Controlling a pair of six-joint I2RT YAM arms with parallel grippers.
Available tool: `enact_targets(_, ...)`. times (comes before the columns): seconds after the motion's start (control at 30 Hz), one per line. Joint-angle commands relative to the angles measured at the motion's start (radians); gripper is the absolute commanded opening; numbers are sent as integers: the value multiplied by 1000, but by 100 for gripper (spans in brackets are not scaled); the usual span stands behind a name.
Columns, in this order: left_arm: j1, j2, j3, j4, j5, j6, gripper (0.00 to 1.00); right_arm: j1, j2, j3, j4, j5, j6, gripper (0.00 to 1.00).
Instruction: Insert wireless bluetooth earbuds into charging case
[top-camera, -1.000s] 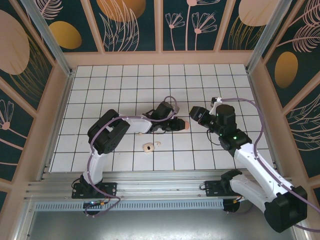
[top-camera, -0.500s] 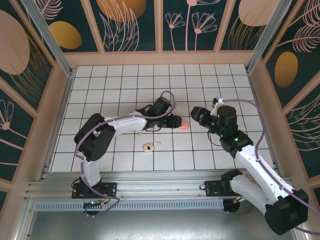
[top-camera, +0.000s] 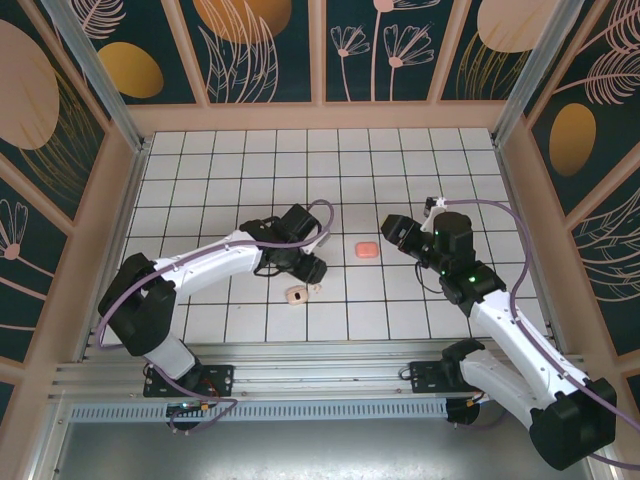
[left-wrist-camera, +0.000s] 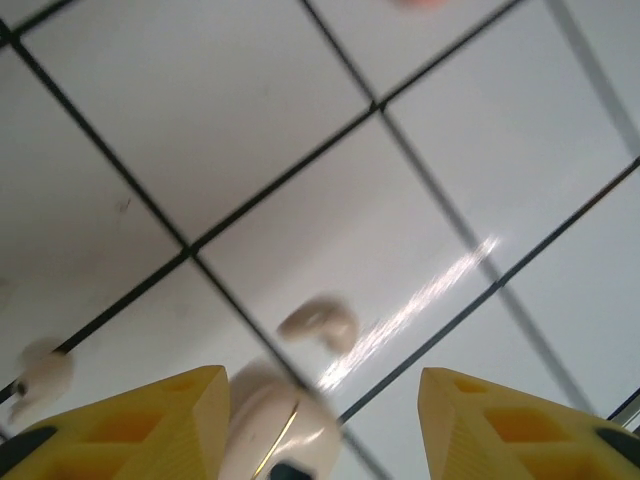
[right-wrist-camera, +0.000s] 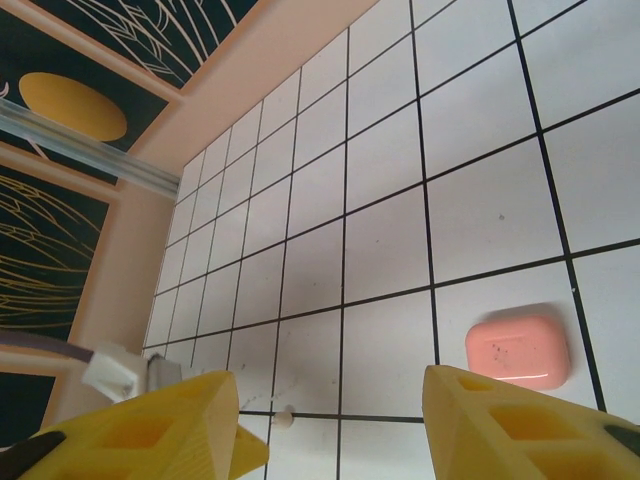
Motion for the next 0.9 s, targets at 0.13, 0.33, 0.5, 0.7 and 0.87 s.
enact_targets(0.13, 1, 31, -19, -172, -80, 249, 52, 18, -10, -10, 7, 30, 15, 52)
enact_targets(0.33, 1, 73, -30, -163, -34, 291, 55, 22, -16, -8, -7, 37, 13, 52)
enact_targets(0.5, -1, 90, -38, -141, -1, 291, 58, 23, -14, -8, -4, 36, 16, 52)
enact_targets(0.7, -17, 134, -43, -144, 7, 308, 58, 23, -8, -13, 4, 34, 18, 52)
enact_targets(0.87, -30, 147, -51, -142, -29, 308, 58, 23, 0, -10, 5, 30, 17, 52)
